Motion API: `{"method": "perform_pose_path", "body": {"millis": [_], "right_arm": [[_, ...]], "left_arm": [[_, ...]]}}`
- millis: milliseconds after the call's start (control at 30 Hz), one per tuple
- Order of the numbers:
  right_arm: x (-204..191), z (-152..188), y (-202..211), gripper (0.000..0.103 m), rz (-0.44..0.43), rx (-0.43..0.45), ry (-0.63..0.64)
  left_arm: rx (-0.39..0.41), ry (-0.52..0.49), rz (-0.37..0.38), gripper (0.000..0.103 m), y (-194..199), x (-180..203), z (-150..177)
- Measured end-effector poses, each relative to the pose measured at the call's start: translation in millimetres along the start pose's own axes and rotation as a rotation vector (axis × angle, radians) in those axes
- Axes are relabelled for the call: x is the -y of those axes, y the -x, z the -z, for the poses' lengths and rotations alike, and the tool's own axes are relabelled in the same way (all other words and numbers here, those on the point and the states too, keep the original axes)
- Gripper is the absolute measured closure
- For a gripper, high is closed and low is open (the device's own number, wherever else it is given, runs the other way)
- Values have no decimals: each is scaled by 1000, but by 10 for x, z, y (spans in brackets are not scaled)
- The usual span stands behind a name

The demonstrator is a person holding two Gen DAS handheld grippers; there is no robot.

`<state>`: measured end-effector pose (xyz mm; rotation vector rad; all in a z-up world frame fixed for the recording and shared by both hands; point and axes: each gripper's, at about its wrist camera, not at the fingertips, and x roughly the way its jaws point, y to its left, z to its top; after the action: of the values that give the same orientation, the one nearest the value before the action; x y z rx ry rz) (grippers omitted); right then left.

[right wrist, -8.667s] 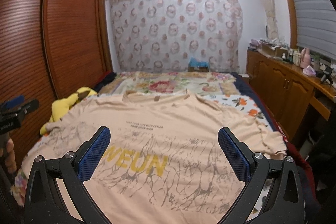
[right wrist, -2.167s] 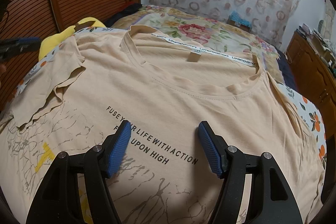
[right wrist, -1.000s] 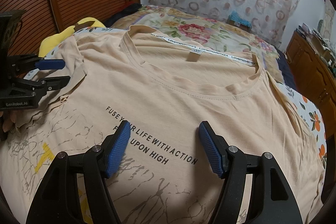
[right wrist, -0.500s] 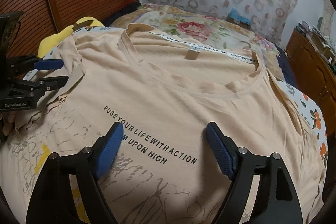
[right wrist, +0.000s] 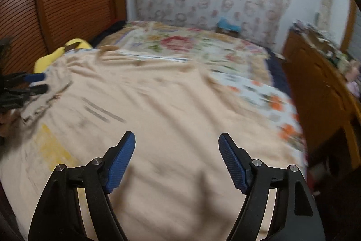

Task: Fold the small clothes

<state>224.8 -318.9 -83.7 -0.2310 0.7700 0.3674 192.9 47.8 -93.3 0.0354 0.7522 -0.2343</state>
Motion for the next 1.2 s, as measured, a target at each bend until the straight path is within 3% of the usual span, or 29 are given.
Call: {"method": "perform_pose_path", "body": {"millis": [200,333,567,667,833,1000,1200], "right_arm": [[712,441,373,25,147,-21,-73],[969,743,429,28,173,-61,-124],[1103,985,432,35,186,-81,-166],[1057,1013,424,49,174,-86,-162],[1038,1001,418,92,148,-82,-144],[976,810,602,99,123,-11,-125],[663,336,815,99,63,80,-67]], "left_arm": [[65,-2,54,45,324,392,66],[93,-26,47,45,439,652,156],[110,-42,78,45,570,990,262],[105,-50,97,45,587,1109,306],[99,-49,116,45,587,1205,385],[95,-49,113,45,603,1223,430],[108,-34,98,45,655,1167,468]]}}
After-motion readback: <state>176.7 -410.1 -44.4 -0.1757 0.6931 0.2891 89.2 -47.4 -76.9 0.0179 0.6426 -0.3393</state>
